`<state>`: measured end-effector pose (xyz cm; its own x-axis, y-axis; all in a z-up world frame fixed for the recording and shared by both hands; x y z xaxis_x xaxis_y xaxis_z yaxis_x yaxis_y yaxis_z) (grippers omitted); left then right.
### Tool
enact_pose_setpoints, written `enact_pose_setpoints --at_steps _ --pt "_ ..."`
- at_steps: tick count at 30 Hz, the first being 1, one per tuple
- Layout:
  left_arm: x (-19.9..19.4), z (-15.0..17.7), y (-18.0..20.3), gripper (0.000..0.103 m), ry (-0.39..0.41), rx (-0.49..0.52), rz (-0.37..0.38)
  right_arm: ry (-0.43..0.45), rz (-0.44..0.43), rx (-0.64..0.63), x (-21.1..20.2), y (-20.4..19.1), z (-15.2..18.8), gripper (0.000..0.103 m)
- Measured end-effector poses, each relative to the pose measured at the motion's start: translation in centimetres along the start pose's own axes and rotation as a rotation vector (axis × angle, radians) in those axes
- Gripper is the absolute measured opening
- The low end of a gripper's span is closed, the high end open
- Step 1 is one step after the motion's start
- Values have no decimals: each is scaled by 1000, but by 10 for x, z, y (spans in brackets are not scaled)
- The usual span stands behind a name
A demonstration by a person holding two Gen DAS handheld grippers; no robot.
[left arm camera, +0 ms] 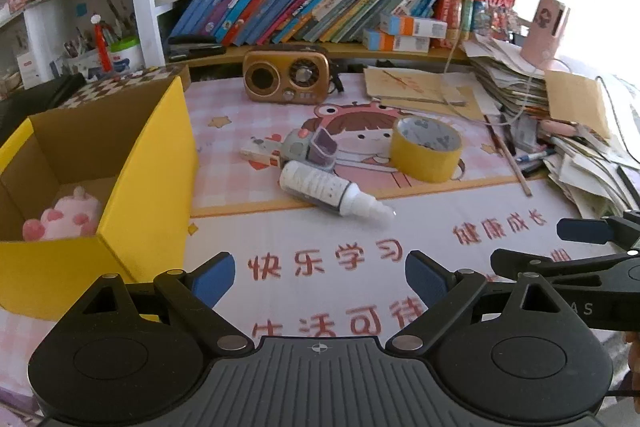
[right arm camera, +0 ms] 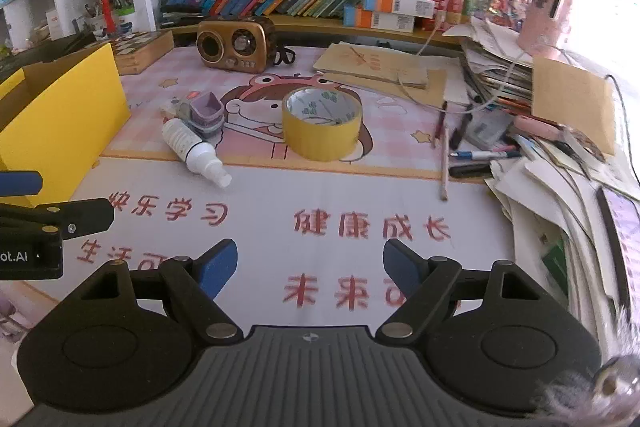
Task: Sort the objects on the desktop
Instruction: 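Move the left tool toward the white bottle while the right tool approaches the yellow tape roll, then close the left tool on the white bottle while the right tool grasps the yellow tape roll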
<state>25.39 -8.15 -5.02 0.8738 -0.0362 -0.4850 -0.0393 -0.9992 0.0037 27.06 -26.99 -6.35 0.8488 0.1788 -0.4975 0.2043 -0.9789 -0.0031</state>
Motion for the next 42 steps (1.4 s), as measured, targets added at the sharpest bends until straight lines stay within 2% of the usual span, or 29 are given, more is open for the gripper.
enact_pose_setpoints --at_steps 11,17,23,27,31,32,35,36,42 --pt "40 -19 2 94 -4 5 -94 -6 -66 -34 55 21 -20 80" --pt "66 -24 3 94 -23 -19 -120 -18 -90 -46 87 30 -28 87" --pt "100 -29 3 93 -35 -86 -139 -24 -115 -69 119 32 -36 93" --pt "124 -28 -3 91 -59 -194 -157 -38 -125 -94 137 34 -39 93" --pt "145 -22 -7 75 -119 -233 -213 -45 -140 -104 149 34 -41 93" --pt "148 -20 -8 74 -129 -241 -217 -46 -145 -105 152 34 -43 93" --pt "151 -18 -5 67 -136 -244 -212 -45 -156 -111 160 32 -46 93" --pt "152 -18 -3 60 -138 -241 -203 -45 -158 -113 163 32 -47 93" --pt "151 -18 0 41 -158 -173 -170 -40 -164 -121 183 30 -54 94"
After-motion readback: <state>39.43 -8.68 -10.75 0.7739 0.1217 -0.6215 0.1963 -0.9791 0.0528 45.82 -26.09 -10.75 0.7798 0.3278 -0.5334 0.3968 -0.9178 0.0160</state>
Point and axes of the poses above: each gripper's, at about its wrist camera, not at the fingertips, and x roughly the way its jaws point, y to its right, z to its underside, the point moved 4 cm from there along x, roughly the way its jaws point, and after that the axes turned 14 degrees about y, right-handed, at the moved point
